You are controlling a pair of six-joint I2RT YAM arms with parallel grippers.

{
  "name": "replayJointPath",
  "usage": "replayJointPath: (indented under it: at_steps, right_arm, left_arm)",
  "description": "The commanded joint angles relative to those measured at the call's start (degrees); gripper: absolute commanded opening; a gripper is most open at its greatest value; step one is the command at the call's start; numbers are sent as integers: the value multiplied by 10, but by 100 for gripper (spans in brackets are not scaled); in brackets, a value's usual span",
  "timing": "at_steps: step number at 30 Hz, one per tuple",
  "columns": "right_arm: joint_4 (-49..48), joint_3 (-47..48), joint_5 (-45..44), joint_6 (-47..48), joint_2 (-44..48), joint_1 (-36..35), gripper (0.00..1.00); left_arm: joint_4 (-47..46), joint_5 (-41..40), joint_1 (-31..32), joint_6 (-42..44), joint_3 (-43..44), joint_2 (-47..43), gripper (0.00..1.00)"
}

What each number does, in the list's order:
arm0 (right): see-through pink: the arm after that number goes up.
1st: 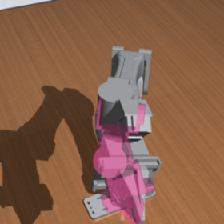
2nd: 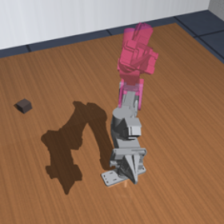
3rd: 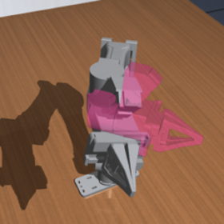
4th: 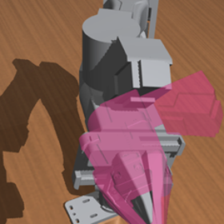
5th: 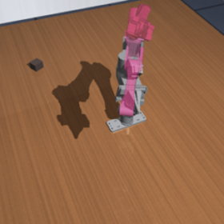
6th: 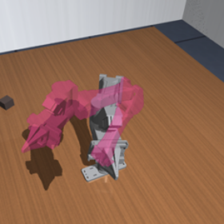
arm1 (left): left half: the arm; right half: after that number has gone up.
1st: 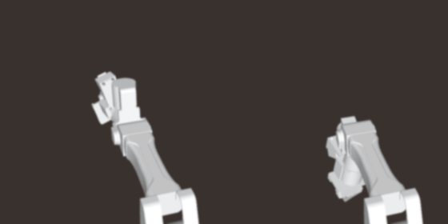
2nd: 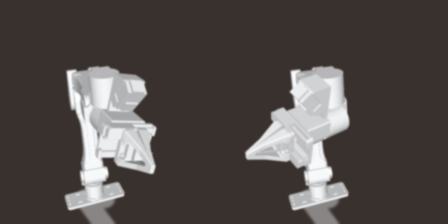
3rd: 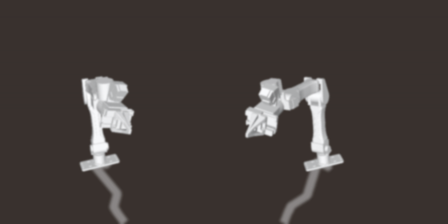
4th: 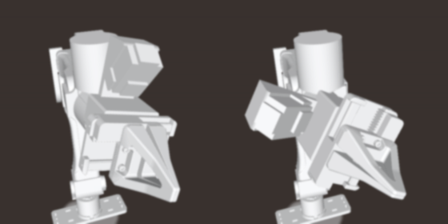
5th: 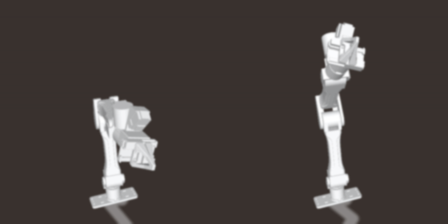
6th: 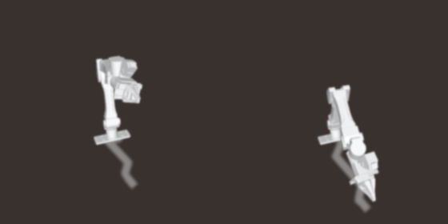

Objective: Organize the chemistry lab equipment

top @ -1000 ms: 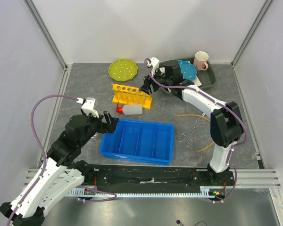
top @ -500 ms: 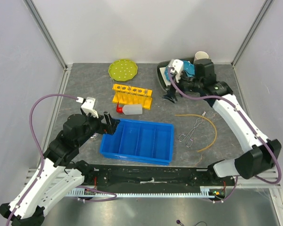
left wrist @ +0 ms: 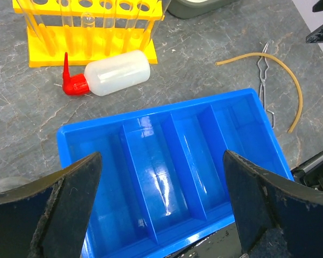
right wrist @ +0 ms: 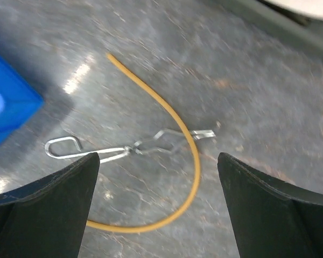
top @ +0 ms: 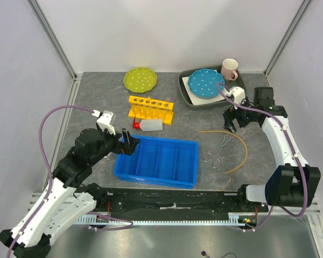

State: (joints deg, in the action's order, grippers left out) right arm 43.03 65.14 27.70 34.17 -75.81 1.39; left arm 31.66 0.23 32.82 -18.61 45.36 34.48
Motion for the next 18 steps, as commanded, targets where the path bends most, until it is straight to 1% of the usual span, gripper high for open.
replayJointPath:
  at_steps: [1,4,6,8,12,18]
  right_arm:
    - [13,-13,-25,69,-21,80,98]
    - [5,-25,-59,110,-59,106,98]
    - [-4,-29,-82,135,-85,110,98]
    - [-21,-40,-92,150,-106,110,97]
    - [-44,-51,-89,160,-134,110,89]
    - [-74,-56,-75,165,-181,110,73]
  left_arm:
    - [0,13,-2,-5,-4,1,100]
    - [-1,13,-2,-5,-8,0,100]
    - [-2,13,-2,-5,-10,-2,100]
    - [-3,13,-2,-6,-12,-4,100]
    - [-2,11,-2,-9,-16,-8,100]
    - [2,11,-2,-13,-20,-14,100]
